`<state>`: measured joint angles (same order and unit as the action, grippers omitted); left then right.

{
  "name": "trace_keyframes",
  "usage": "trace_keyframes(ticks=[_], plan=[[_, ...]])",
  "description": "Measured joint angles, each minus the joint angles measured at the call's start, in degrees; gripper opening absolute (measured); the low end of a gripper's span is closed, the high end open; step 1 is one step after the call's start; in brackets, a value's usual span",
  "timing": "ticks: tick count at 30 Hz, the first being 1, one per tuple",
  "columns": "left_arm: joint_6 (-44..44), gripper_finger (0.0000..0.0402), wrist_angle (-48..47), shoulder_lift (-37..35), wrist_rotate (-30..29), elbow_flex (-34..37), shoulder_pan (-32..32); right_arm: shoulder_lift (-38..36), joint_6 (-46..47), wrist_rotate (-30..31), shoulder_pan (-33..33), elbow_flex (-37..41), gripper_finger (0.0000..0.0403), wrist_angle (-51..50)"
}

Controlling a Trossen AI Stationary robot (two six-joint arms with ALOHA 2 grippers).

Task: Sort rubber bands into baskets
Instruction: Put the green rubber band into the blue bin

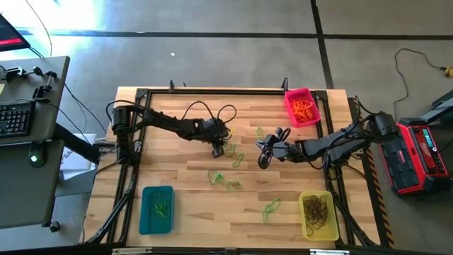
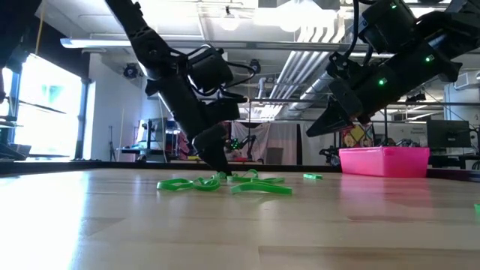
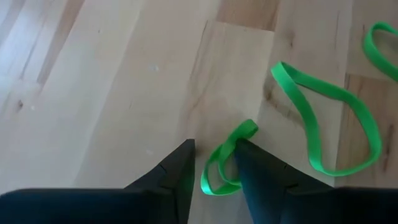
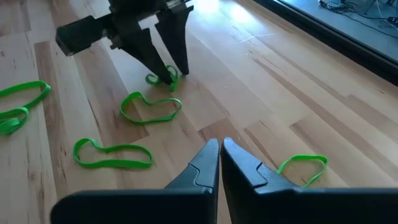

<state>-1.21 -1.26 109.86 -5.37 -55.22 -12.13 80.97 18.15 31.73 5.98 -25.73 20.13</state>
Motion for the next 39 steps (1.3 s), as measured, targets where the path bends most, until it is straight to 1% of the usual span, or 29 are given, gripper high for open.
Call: trace_keyframes(ticks=[3,7,11,15,21,24,27,34,39], plan=[[-1.39,0.0087,-0.08,-0.61,0.08,0.04,0.22,0.0,0.01,0.0,0.0,0.0,0.0007,0.29],[-3.78,0.0045,-0.34,-1.86,-0.13,0.21,0.32,0.0,0.02,0.0,0.0,0.0,0.0007,0.35],[-5.47,0.0007,-1.34,-3.64,-2.02,0.35,0.27,0.0,0.02,0.0,0.0,0.02,0.0007,0.36],[-5.56,0.0005,-2.9,-6.02,-2.72,0.33,0.59,0.0,0.02,0.0,0.0,0.02,0.0007,0.38],[-6.76,0.0001,-5.58,-10.9,-4.55,0.33,3.24,0.0,0.02,0.01,0.0,0.02,0.0007,0.43],[-6.97,0.0001,-8.35,-14.17,-5.03,0.33,4.78,0.0,0.02,0.02,0.0,0.02,0.0007,0.45],[-6.52,0.0001,-11.91,-17.93,-6.86,0.28,6.54,0.0,0.02,0.02,0.0,0.02,0.0007,0.59],[-5.93,0.0001,-19.44,-26.33,-11.67,0.24,11.95,0.09,0.02,0.02,0.0,0.02,0.0007,0.53],[-4.51,0.0001,-25.4,-31.49,-12.28,0.24,17.09,0.09,0.02,0.01,0.0,0.02,0.0007,0.66]])
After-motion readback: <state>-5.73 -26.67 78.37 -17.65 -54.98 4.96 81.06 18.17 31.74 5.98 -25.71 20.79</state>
